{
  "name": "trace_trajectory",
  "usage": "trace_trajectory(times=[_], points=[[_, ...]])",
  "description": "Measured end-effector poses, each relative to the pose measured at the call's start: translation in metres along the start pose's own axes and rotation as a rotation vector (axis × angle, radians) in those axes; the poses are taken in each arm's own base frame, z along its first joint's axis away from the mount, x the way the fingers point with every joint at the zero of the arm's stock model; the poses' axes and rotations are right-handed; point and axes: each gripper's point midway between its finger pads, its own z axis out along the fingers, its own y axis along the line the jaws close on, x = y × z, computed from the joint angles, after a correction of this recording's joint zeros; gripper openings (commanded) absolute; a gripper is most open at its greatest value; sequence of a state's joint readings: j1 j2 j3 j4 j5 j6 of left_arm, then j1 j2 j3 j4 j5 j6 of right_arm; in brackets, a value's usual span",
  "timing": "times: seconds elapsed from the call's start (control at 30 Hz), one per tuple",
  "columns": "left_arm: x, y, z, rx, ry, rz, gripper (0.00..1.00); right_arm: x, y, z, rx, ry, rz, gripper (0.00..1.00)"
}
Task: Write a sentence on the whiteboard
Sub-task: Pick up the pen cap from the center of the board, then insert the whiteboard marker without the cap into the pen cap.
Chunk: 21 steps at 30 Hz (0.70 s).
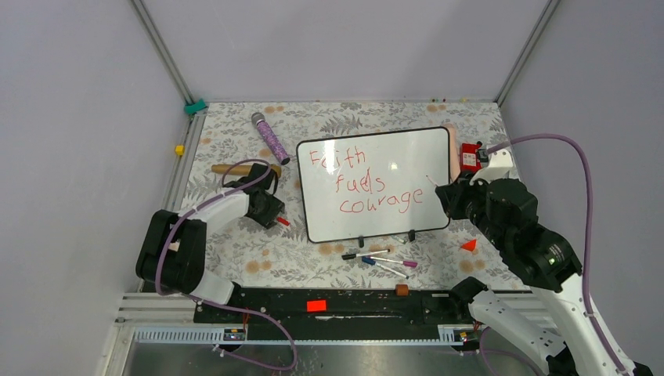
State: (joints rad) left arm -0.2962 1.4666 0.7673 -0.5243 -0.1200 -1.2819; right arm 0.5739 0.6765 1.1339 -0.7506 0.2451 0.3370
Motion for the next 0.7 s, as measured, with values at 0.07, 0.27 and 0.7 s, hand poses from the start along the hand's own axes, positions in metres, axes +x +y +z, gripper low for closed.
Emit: trace_trajectory(times=[0.07, 0.27, 0.7], points=[[0.004, -0.001, 0.003, -0.009, 0.006, 0.000, 0.25, 0.001, -0.001, -0.001, 0.002, -0.002, 0.002, 0.00], [0.018, -0.006, 0.005, -0.008, 0.012, -0.027, 0.00, 0.005, -0.002, 0.001, 0.010, 0.006, 0.010, 0.00], [-0.033, -0.002, -0.105, 0.323, -0.216, -0.140, 0.00, 0.027, 0.033, 0.029, -0.171, 0.003, 0.072, 0.00]])
